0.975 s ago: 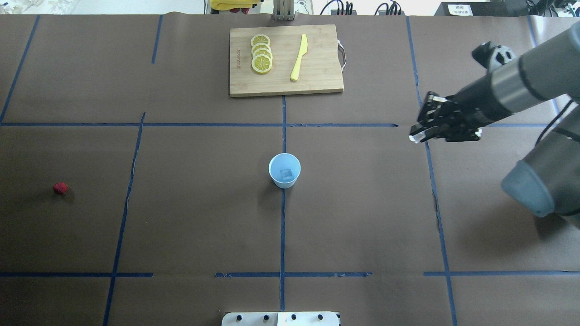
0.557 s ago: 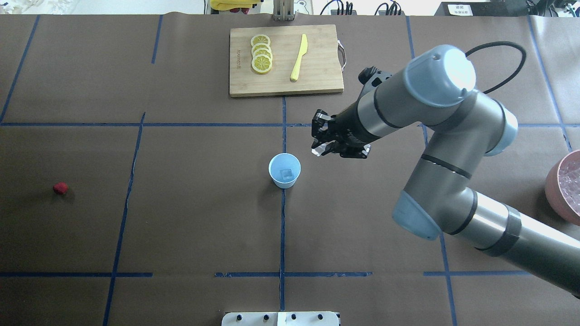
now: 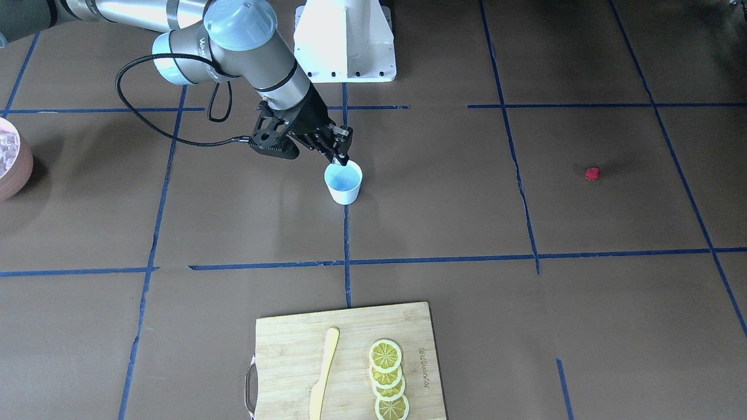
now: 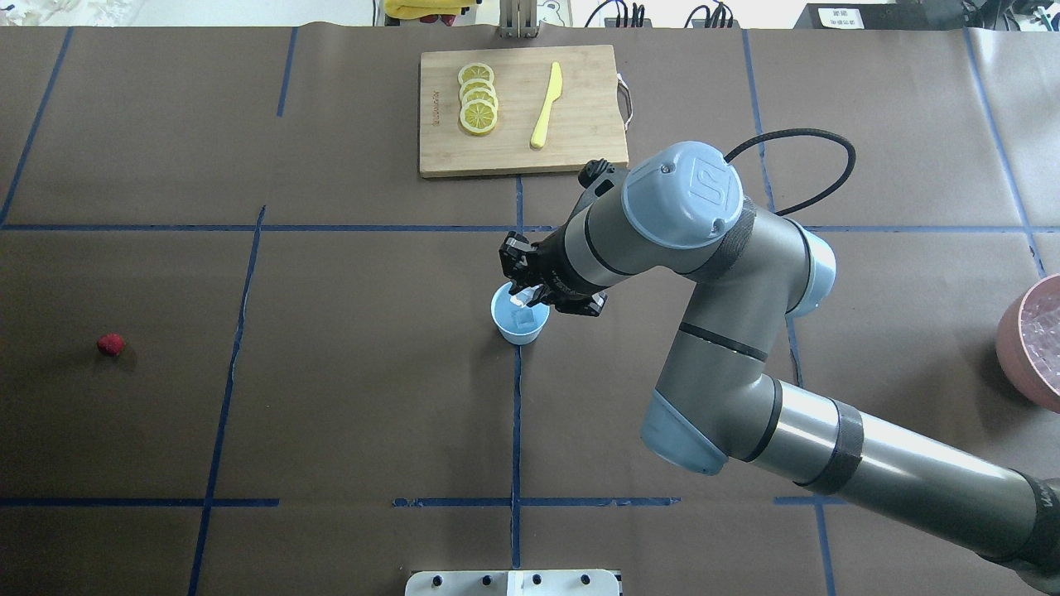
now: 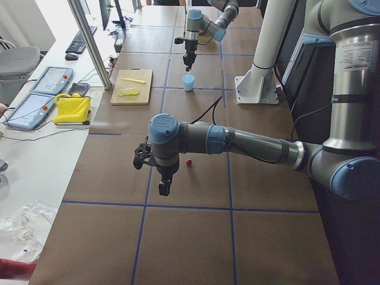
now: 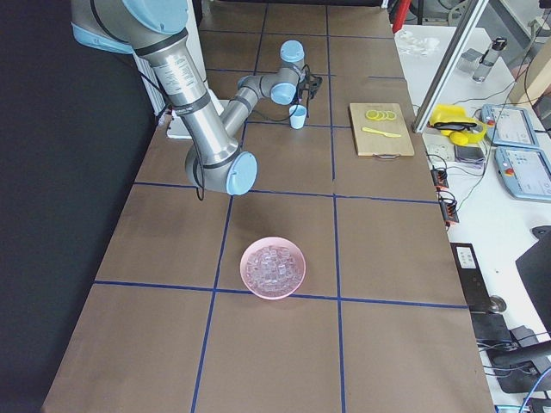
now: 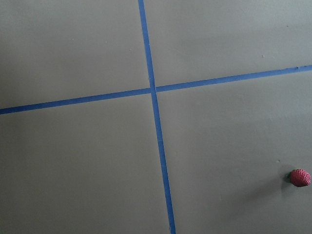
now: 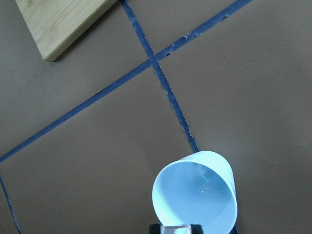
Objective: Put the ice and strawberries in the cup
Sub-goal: 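Release ice into the cup and withdraw the right gripper toward the bowl, then grasp a third batch of ice from the pink bowl with the right gripper, then carry the ice with the right gripper over the light-blue cup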
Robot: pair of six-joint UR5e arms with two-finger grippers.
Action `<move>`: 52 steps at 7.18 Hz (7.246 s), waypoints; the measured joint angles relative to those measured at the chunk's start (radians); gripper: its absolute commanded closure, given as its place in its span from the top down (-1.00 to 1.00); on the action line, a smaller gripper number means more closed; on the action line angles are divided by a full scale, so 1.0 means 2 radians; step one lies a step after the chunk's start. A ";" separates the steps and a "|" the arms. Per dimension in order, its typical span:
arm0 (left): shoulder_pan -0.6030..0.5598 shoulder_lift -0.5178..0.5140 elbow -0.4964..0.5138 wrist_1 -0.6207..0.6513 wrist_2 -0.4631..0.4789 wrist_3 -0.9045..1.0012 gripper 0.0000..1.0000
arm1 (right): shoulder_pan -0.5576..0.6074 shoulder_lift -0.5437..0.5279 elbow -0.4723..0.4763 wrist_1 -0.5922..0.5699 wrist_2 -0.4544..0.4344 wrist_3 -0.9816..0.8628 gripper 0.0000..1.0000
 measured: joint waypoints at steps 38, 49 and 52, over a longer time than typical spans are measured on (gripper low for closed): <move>0.000 0.000 -0.006 0.000 0.000 -0.001 1.00 | 0.341 -0.441 -0.012 0.049 0.151 -0.696 -1.00; -0.001 0.000 -0.007 0.001 -0.001 -0.001 1.00 | 0.063 -0.066 0.080 0.001 0.044 -0.006 -0.97; 0.000 0.006 -0.007 0.000 -0.008 -0.001 1.00 | 0.008 0.013 0.003 0.003 -0.022 0.036 -0.90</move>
